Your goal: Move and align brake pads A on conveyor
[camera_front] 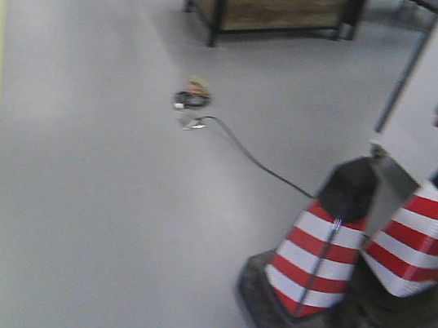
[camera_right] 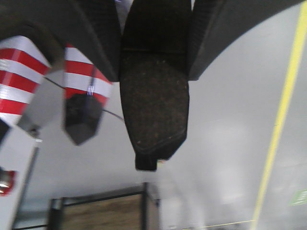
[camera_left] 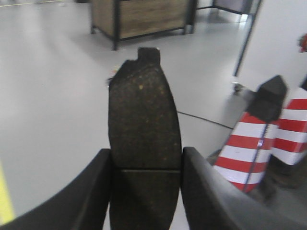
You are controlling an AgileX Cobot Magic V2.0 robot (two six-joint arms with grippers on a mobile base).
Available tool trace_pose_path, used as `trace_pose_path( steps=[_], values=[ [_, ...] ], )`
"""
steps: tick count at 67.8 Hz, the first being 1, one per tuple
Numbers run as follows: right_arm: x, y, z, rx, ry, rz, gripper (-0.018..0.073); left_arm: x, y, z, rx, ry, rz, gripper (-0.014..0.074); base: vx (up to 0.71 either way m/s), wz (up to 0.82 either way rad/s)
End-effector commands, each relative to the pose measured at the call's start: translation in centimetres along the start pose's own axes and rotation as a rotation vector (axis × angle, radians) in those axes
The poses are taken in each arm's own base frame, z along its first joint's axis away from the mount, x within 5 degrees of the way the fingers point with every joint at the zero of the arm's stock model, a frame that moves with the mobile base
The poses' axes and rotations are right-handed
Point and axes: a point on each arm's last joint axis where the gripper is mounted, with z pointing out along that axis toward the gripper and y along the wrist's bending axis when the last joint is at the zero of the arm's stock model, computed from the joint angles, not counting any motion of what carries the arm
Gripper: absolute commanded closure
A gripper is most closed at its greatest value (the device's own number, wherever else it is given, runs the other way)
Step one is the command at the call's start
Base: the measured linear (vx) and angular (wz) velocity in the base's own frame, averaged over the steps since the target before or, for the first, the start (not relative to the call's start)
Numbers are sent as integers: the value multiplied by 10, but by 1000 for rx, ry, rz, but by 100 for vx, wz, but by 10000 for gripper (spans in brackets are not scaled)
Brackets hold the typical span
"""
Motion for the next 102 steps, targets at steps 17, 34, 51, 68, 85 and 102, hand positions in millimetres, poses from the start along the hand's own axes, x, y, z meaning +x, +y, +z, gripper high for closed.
trace_pose_path(
  steps=[17,34,51,68,85,102],
  values=[
    [-18,1,-4,1,-121,-11,566,-17,0,-3,0,-113,-12,602,23,-90],
    [-18,1,-4,1,-121,-11,566,-17,0,-3,0,-113,-12,602,22,-83],
    [-18,1,-4,1,-121,-11,566,-17,0,-3,0,-113,-12,602,18,-78],
    [-18,1,-4,1,-121,-11,566,-17,0,-3,0,-113,-12,602,14,-79],
    [-18,1,-4,1,-121,-11,566,-17,0,-3,0,-113,-12,602,6,-74],
    [-18,1,-4,1,-121,-11,566,-17,0,-3,0,-113,-12,602,4,-33]
  ],
)
